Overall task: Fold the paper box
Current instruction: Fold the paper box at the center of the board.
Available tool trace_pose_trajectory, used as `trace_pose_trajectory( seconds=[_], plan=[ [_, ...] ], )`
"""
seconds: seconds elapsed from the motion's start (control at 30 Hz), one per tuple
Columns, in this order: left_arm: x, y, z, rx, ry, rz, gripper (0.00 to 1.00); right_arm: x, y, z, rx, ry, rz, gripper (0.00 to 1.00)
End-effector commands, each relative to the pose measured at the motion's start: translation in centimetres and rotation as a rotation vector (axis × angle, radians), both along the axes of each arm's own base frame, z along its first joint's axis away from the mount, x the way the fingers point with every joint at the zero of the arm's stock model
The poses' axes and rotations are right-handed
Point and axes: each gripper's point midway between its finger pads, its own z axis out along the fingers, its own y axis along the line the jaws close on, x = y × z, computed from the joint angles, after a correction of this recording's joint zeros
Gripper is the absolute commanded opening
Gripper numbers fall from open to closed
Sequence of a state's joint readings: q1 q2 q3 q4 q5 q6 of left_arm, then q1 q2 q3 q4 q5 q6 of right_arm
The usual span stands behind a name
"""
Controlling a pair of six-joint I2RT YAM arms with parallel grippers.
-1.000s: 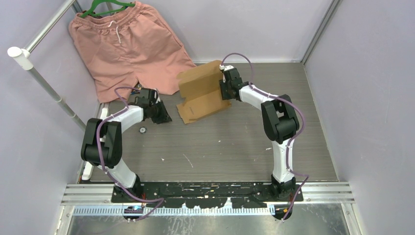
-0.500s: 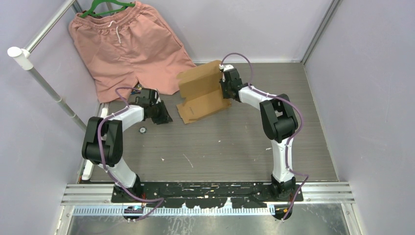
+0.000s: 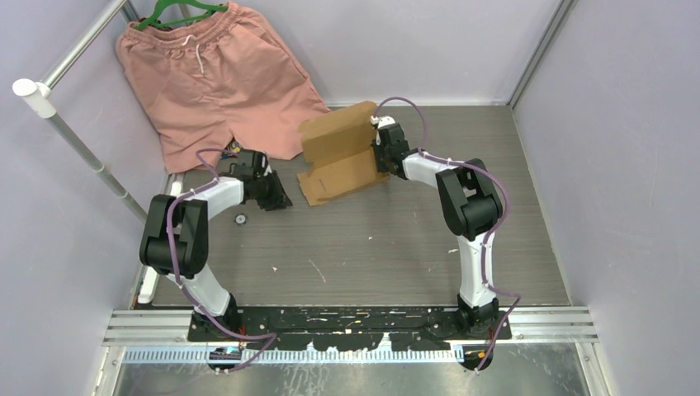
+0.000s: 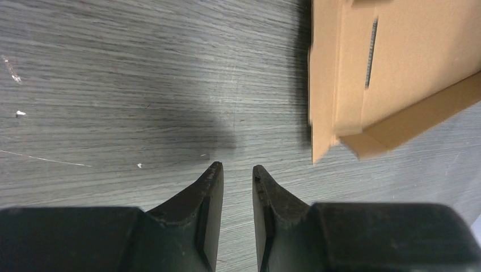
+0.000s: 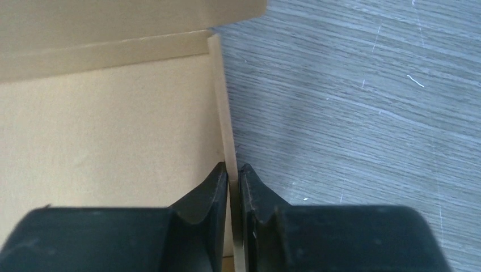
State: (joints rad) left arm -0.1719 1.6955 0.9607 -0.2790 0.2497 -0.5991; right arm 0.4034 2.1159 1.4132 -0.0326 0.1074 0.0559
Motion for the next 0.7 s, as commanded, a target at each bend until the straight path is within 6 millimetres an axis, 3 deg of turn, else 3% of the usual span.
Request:
trace_pose_trajectory(
  seconds=[0.0, 0.67],
  plan=[
    [1.7, -0.6, 1.1, -0.039, -0.055, 0.000, 0.27, 1.1, 0.0, 2.6, 0.038, -0.088, -0.025, 0.17],
    [2.8, -1.7, -3.1, -0.113, 0.038, 0.041, 0.28, -4.3, -2.0, 2.7, 0.049, -0.036, -0.077, 0.14]
  ],
)
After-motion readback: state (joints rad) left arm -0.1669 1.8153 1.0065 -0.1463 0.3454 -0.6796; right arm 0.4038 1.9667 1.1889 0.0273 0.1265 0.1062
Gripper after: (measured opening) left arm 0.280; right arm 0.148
